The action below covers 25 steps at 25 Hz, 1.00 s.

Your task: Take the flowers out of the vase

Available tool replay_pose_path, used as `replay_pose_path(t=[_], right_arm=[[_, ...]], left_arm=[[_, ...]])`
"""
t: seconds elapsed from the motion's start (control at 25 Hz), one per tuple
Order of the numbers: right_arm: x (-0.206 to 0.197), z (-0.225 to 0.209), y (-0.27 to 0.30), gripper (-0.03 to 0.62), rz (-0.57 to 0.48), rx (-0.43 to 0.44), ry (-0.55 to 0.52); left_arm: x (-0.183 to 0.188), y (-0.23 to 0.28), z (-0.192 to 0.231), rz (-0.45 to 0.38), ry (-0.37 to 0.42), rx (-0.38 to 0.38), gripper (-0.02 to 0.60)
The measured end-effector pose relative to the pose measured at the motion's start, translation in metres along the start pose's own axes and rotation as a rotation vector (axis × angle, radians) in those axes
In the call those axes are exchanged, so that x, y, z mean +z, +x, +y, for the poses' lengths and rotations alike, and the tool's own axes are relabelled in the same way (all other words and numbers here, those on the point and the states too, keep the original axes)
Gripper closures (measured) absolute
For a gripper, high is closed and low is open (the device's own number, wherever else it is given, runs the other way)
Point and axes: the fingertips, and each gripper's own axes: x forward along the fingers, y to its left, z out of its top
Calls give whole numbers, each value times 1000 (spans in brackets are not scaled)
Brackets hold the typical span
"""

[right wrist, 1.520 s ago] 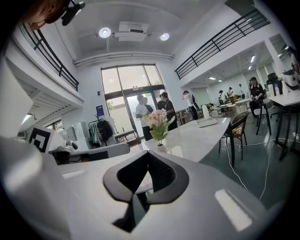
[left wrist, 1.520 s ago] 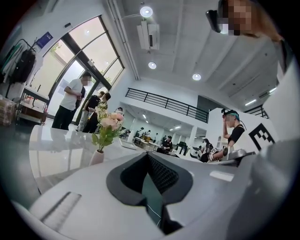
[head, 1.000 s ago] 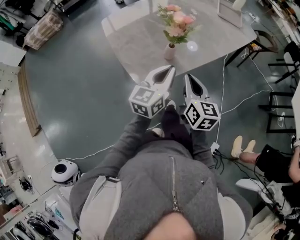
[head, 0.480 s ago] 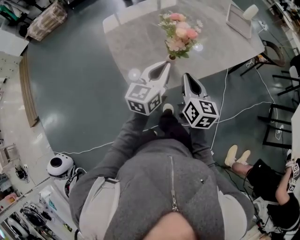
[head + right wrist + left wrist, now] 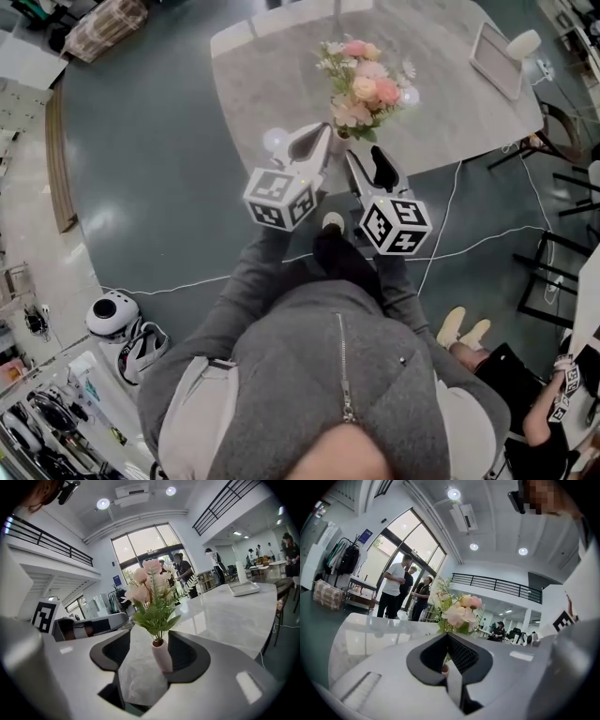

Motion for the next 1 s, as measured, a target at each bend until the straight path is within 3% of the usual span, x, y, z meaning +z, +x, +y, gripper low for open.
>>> replay_pose_path(t=[0.2, 0.68, 1.0], right_arm=[[-1, -5, 23, 293, 40, 60, -21], [-6, -17, 71, 283, 109, 148, -82], [2, -16, 82, 299, 72, 204, -105]], left_arm=[[1, 11, 19, -9, -3, 61, 572], [0, 31, 56, -33, -19, 166, 572], [-5, 37, 61, -34, -29, 189, 572]])
